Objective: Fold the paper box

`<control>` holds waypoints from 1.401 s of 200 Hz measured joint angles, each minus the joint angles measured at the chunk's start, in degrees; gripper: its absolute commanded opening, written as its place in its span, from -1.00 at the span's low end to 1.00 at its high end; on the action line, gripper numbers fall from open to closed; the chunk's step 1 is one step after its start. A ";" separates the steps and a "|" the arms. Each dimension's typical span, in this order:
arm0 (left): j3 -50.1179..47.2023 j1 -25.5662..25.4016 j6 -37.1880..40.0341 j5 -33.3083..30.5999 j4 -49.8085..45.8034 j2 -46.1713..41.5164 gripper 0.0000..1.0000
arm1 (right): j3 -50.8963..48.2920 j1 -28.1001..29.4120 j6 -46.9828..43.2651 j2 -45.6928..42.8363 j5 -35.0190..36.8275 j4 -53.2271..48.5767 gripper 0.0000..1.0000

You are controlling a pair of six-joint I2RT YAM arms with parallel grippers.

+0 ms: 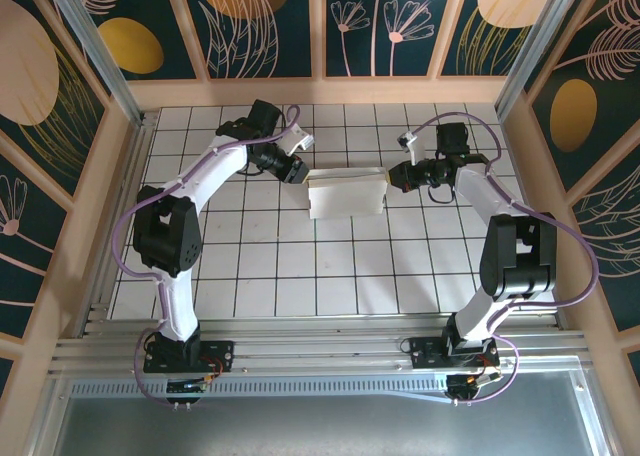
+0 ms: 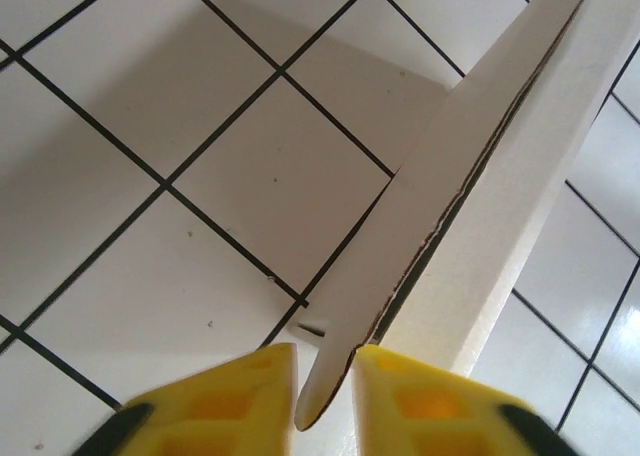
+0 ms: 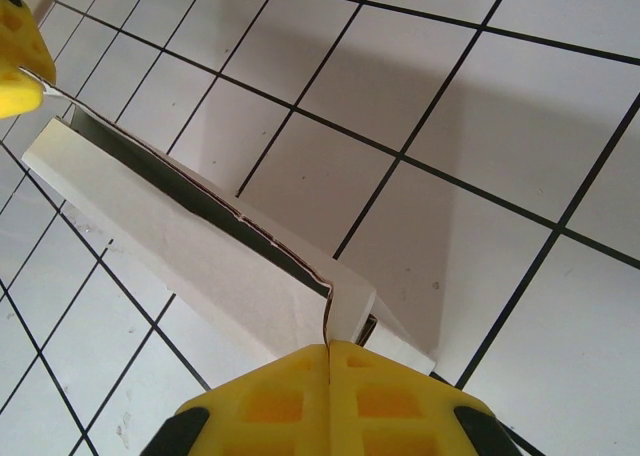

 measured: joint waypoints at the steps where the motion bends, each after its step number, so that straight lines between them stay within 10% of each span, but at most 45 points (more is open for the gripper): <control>1: 0.02 0.00 0.04 -0.04 0.00 0.00 -0.41 | 0.00 0.02 0.00 0.00 0.02 0.00 -1.00; 147: 3.63 -1.16 -2.69 -2.32 -1.75 0.02 -0.95 | 0.00 0.59 0.09 0.00 1.57 0.20 -1.00; 280: 8.33 -3.08 -18.88 -8.76 -3.21 2.29 -1.00 | -0.96 4.31 0.68 -1.70 11.10 2.47 -1.00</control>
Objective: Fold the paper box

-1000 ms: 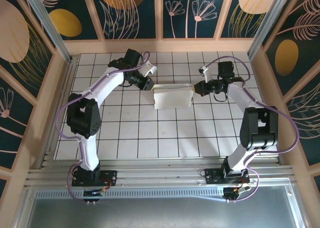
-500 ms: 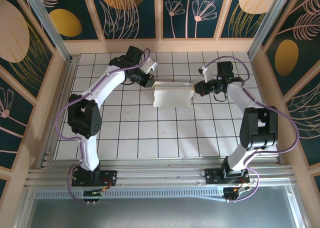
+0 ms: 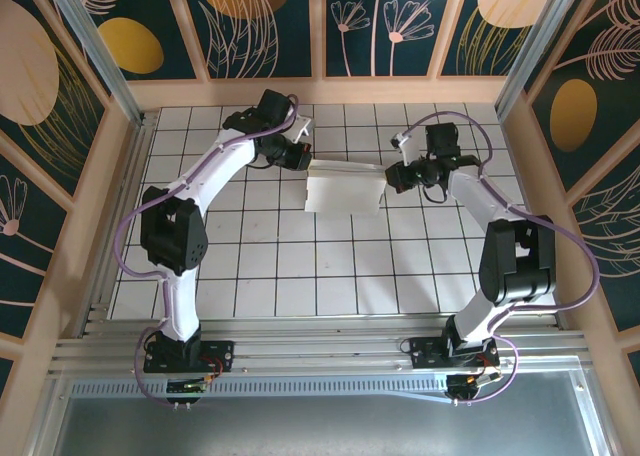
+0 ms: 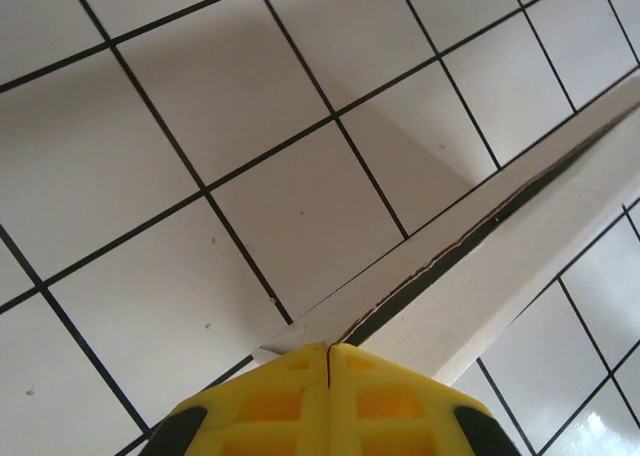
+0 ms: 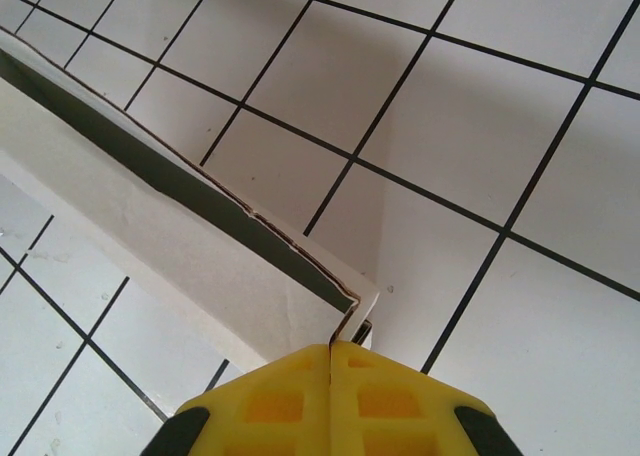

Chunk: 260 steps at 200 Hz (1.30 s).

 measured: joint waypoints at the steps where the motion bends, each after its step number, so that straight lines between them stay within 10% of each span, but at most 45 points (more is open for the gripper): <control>1: 0.00 0.00 -0.09 0.00 0.02 0.02 -1.00 | -0.02 0.00 0.00 0.00 0.04 0.02 -1.00; 260: -14.10 -0.04 -13.46 1.18 11.89 -6.08 -0.99 | -8.35 6.36 5.79 -7.15 14.43 8.11 -1.00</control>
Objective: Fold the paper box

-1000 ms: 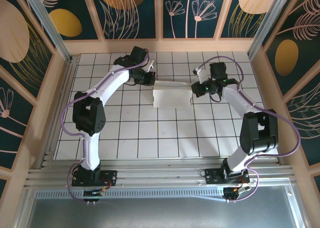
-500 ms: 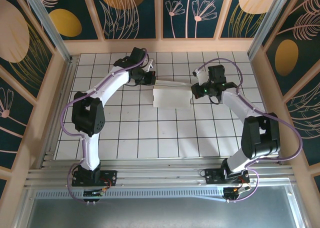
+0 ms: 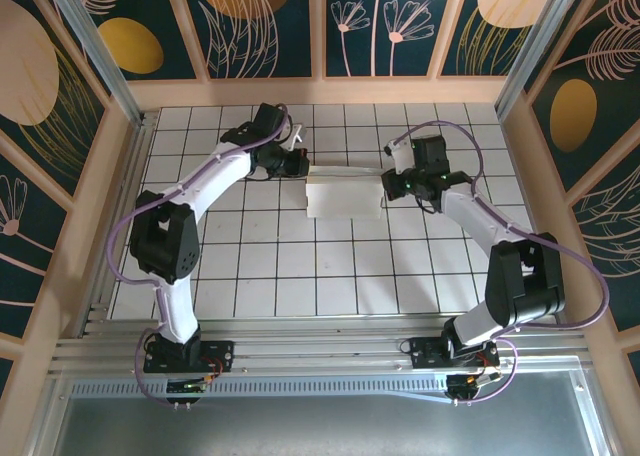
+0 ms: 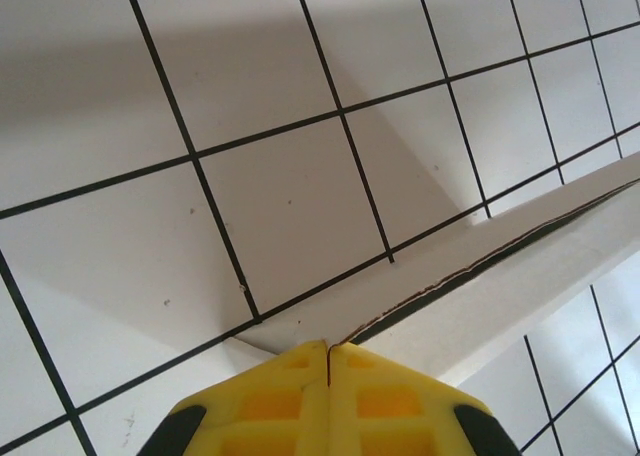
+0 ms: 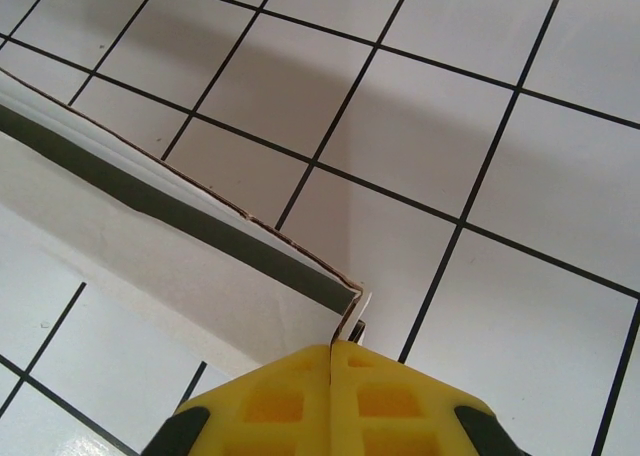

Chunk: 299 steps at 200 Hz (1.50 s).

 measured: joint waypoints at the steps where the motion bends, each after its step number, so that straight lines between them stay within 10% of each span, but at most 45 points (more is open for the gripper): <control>1: -0.26 0.00 -0.09 0.07 0.20 -0.17 -0.99 | -0.07 0.02 0.00 -0.07 0.09 0.04 -1.00; 299: -26.29 -5.01 -8.57 -5.33 21.86 -15.52 -0.95 | -14.84 7.34 4.52 -13.31 13.29 8.55 -1.00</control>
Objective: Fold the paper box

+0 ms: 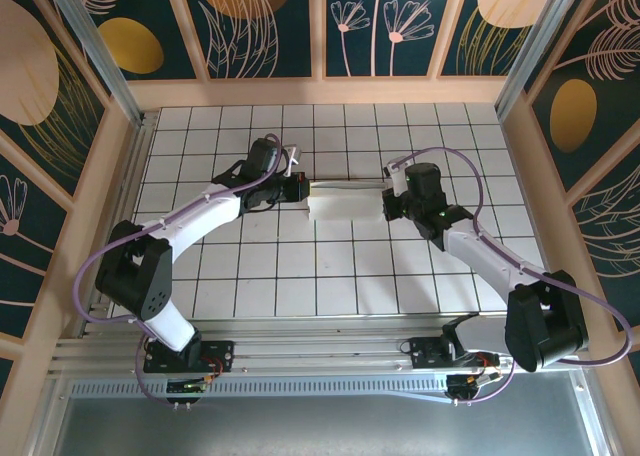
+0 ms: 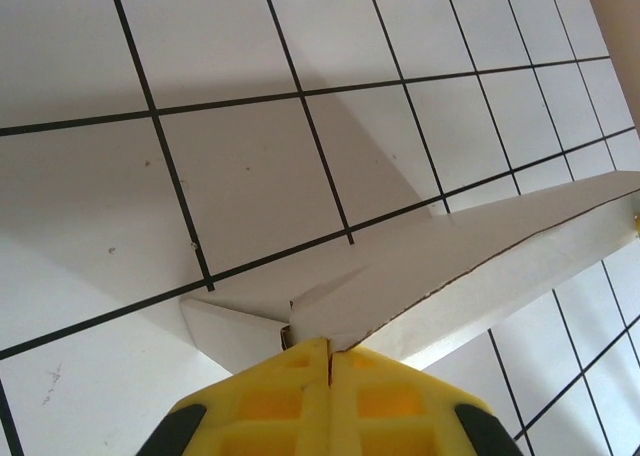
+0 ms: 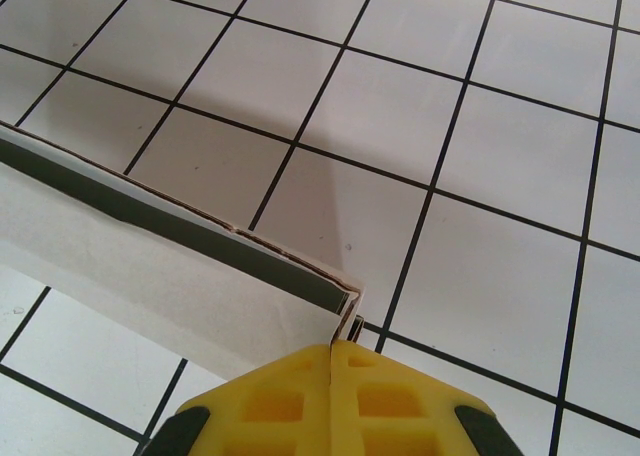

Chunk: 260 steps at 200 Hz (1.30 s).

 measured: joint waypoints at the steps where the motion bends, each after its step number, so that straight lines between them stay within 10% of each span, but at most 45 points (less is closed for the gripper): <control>1: -0.02 -0.02 0.00 -0.11 0.07 -0.02 -0.95 | 0.00 0.00 0.00 0.00 0.02 0.00 -1.00; 156: -2.62 -0.98 3.02 -1.77 1.68 -0.72 -0.72 | -2.49 0.76 -0.17 -1.05 1.73 3.15 -1.00; 210: -3.17 -1.51 2.56 0.46 1.11 -2.10 -0.24 | -2.60 0.85 -0.26 -1.14 1.62 3.28 -1.00; 260: -3.45 -1.64 2.58 1.22 -2.05 -3.98 -0.20 | -2.64 1.55 -0.28 -1.14 1.36 3.28 -1.00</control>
